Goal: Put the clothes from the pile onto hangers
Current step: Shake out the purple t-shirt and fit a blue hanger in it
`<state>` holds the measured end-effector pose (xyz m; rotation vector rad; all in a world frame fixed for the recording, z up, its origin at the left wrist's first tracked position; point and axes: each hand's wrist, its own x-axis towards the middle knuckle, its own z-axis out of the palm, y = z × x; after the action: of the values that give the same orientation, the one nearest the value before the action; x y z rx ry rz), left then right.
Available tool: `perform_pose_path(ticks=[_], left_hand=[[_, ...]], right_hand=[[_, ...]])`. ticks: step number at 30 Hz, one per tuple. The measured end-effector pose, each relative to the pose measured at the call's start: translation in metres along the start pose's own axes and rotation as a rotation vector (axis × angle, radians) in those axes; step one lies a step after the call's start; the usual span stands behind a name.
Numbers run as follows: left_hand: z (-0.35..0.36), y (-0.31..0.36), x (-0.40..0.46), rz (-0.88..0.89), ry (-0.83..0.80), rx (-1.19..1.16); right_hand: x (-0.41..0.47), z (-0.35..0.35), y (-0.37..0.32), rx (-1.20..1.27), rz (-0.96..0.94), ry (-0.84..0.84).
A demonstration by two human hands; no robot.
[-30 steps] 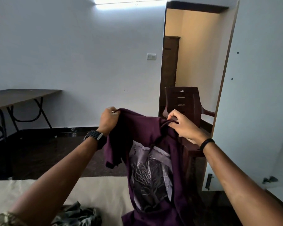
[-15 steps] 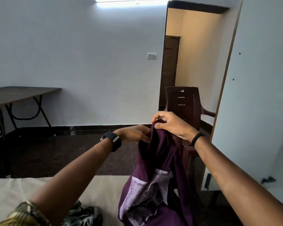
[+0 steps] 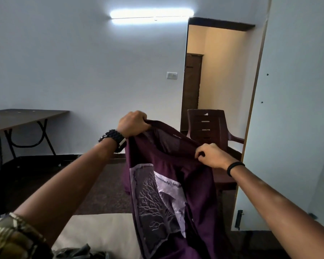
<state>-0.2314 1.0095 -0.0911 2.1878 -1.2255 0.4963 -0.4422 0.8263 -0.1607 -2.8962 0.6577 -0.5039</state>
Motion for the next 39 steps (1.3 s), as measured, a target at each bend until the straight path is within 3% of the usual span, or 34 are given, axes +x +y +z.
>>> perform_pose_path(ticks=[2, 4, 6, 8, 10, 13, 17, 21, 24, 25, 27, 29, 33, 36, 39], left_hand=[[-0.018, -0.002, 0.006, 0.006, -0.208, -0.175], [-0.036, 0.001, 0.006, -0.052, -0.383, -0.458], [-0.054, 0.003, 0.006, -0.093, -0.471, -0.796], [-0.073, 0.0, 0.011, -0.082, -0.537, -1.087], [-0.091, -0.001, 0.016, -0.054, -0.545, -1.18], [-0.112, 0.003, 0.025, -0.019, -0.47, -1.068], [-0.142, 0.014, 0.037, 0.042, -0.329, -0.903], [-0.171, 0.033, 0.045, 0.144, 0.135, -0.363], [-0.187, 0.052, 0.045, 0.162, 0.355, -0.305], [-0.192, 0.059, 0.043, 0.15, 0.419, -0.311], [-0.201, 0.066, 0.044, 0.111, 0.47, -0.308], [-0.208, 0.068, 0.044, 0.083, 0.365, -0.311], [-0.225, 0.067, 0.028, 0.153, 0.072, -0.273], [-0.244, 0.073, 0.011, 0.185, -0.05, -0.413], [-0.276, 0.083, 0.001, 0.25, -0.009, -0.504]], right_hand=[[0.003, -0.021, 0.0, 0.096, 0.037, 0.011], [0.004, -0.048, -0.004, 0.292, 0.086, -0.101], [-0.002, -0.078, -0.01, 0.405, 0.098, -0.234], [-0.005, -0.109, -0.013, 0.354, 0.034, -0.276], [-0.007, -0.138, -0.014, 0.352, -0.025, -0.257], [-0.008, -0.173, -0.013, 0.374, -0.069, -0.091], [-0.002, -0.204, -0.008, 0.593, -0.028, 0.202], [-0.004, -0.223, -0.029, 0.371, 0.01, 0.732], [-0.008, -0.236, -0.048, 0.274, -0.064, 1.042], [-0.009, -0.241, -0.054, 0.295, -0.081, 1.037], [-0.013, -0.254, -0.064, 0.445, -0.098, 0.791], [-0.018, -0.265, -0.069, 0.627, -0.061, 0.411], [-0.048, -0.278, -0.082, 0.506, 0.022, -0.134], [-0.069, -0.287, -0.093, 0.528, -0.009, -0.242], [-0.082, -0.31, -0.103, 0.676, -0.155, -0.12]])
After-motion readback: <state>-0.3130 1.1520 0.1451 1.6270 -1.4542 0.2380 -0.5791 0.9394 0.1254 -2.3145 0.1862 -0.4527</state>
